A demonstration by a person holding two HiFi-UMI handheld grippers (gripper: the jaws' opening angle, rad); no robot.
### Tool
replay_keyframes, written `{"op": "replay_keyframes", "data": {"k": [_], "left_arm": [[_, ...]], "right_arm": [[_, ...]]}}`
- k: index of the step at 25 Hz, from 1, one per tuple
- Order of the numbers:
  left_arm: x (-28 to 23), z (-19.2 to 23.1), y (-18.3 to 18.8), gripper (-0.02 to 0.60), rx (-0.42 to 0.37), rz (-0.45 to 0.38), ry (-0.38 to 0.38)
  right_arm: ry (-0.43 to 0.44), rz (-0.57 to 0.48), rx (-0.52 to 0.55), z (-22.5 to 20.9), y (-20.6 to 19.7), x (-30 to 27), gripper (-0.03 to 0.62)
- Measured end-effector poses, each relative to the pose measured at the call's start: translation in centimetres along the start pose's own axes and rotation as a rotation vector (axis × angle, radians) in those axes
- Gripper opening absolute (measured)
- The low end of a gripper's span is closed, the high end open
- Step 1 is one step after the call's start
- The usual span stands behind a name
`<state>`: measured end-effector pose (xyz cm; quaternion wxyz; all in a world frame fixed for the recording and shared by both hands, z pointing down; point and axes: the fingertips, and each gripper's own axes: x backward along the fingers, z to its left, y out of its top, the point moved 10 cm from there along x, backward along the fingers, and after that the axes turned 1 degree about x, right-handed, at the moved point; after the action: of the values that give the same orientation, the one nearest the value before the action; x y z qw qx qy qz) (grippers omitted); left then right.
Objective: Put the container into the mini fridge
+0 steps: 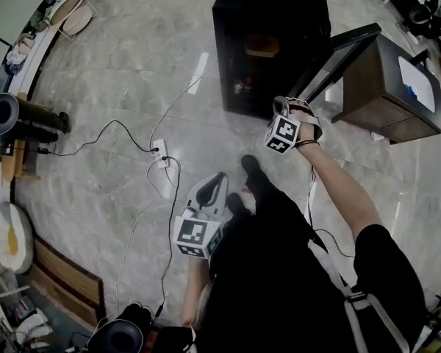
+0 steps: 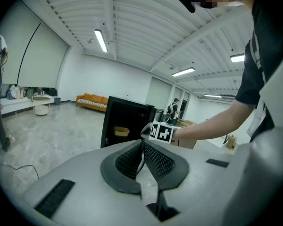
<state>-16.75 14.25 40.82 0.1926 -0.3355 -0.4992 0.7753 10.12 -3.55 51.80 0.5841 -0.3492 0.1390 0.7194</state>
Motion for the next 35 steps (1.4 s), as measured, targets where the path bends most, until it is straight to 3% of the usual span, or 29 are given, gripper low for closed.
{"op": "replay_keyframes", "data": {"k": [7, 11, 16, 26, 30, 35], "left_arm": [[-0.7, -0.9, 1.0, 0.041, -0.049, -0.005, -0.079], [-1.0, -1.3, 1.8, 0.041, -0.062, -0.032, -0.093], [-2.1, -1.9, 2.6, 0.041, -0.080, -0.032, -0.114], [-2.3, -3.2, 3.2, 0.041, -0.087, -0.056, -0.130], [-1.9, -3.3, 2.9, 0.041, -0.077, -0.049, -0.117], [-1.1, -3.4, 2.7, 0.041, -0.072, -0.054, -0.103]], "right_arm": [[0.035, -0.082, -0.102, -1.5, -0.2, 9.4, 0.021], [0.088, -0.181, -0.363, -1.9, -0.9, 14.1, 0.021], [0.269, -0.476, -0.665, -1.4, -1.1, 18.8, 0.021], [0.314, -0.790, -1.116, -0.2, -3.4, 24.2, 0.018], [0.403, -0.904, -1.163, 0.9, -2.8, 25.5, 0.018], [0.474, -0.924, -1.131, 2.5, -2.1, 26.1, 0.018]]}}
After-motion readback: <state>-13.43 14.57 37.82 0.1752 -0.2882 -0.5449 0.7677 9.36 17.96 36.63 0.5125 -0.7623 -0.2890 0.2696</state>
